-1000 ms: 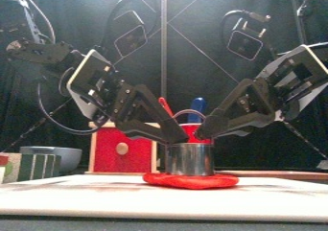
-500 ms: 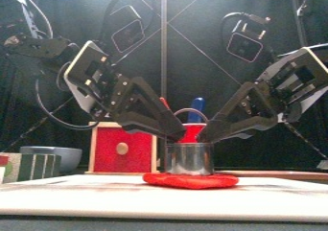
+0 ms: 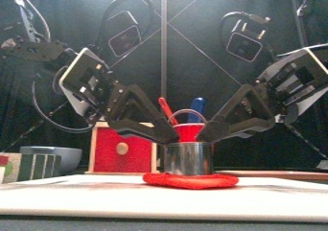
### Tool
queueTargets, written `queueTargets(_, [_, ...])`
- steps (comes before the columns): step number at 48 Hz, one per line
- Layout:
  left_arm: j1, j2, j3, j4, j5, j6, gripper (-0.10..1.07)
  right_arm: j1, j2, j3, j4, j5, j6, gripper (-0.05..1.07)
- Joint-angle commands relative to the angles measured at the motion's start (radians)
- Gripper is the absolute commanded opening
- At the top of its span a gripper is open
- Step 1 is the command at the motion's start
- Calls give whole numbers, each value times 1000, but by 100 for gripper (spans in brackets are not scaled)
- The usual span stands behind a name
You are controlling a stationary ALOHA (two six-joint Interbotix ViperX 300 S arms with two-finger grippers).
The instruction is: Grasp cookie cutter with both arms
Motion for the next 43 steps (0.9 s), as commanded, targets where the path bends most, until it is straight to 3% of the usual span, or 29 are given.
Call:
queueTargets(1, [0, -8, -6, 0, -5, 2, 54, -3, -12, -15, -2, 9, 3, 51])
queueTargets(11, [-6, -9, 15, 0, 14, -2, 47, -3, -8, -17, 0, 48, 6, 51])
queueTargets(43, [-21, 83, 11, -3, 135, -3, 46, 3, 46, -8, 67, 158, 12, 51])
